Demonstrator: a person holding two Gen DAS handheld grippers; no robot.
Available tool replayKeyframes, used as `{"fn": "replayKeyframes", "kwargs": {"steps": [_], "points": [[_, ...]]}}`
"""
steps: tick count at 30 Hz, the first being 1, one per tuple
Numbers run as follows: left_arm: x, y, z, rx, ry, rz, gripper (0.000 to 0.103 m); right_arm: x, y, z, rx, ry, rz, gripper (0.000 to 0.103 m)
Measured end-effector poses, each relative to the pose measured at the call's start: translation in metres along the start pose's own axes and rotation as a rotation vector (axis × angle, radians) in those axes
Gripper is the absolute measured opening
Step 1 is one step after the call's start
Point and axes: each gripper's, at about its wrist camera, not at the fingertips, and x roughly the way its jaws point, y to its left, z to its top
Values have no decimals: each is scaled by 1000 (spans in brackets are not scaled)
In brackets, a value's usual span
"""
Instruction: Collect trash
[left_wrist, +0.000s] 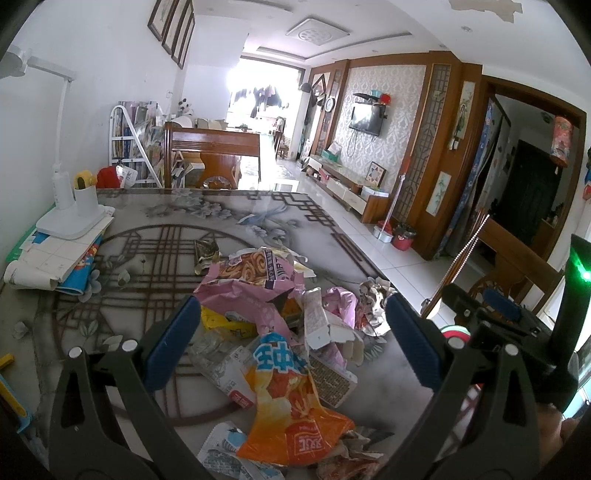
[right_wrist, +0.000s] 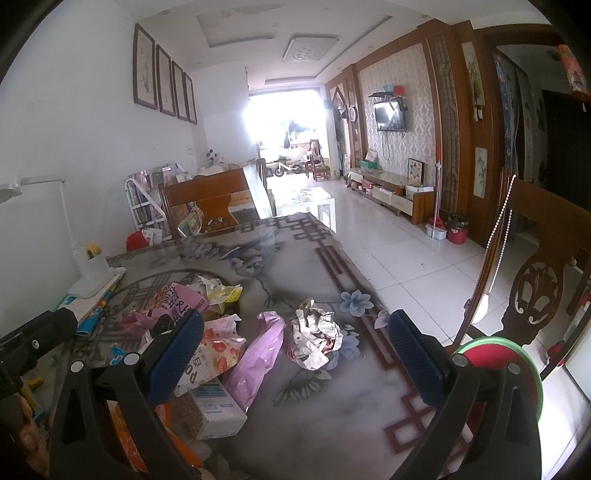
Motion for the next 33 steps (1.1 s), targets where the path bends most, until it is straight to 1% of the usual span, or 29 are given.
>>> {"fn": "replayKeyframes", "kwargs": {"steps": [33], "points": [[1,1,-1,-2,2,0,98,0,-1,0,6,8,0,96]]}}
